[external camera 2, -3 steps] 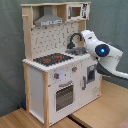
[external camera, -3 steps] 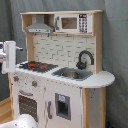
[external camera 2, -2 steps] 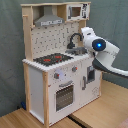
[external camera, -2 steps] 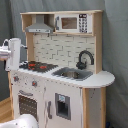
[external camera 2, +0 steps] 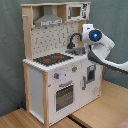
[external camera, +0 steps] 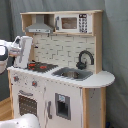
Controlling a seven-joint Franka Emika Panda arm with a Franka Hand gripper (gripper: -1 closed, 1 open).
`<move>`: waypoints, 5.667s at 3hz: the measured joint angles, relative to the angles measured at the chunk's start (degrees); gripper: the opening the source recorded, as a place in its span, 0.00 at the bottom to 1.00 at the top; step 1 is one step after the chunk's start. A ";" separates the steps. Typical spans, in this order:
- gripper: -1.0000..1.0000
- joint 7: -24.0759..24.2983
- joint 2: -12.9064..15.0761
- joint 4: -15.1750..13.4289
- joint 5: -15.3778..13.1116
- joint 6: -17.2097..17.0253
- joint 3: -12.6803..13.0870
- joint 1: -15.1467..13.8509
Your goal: Play with the kitchen
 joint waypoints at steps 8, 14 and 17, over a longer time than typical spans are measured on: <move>1.00 3.57 21.32 8.37 18.16 -11.04 5.66 -20.54; 1.00 -6.21 39.86 13.39 23.40 -13.32 22.79 -33.82; 0.00 -6.21 39.86 17.81 23.40 -16.99 22.91 -33.89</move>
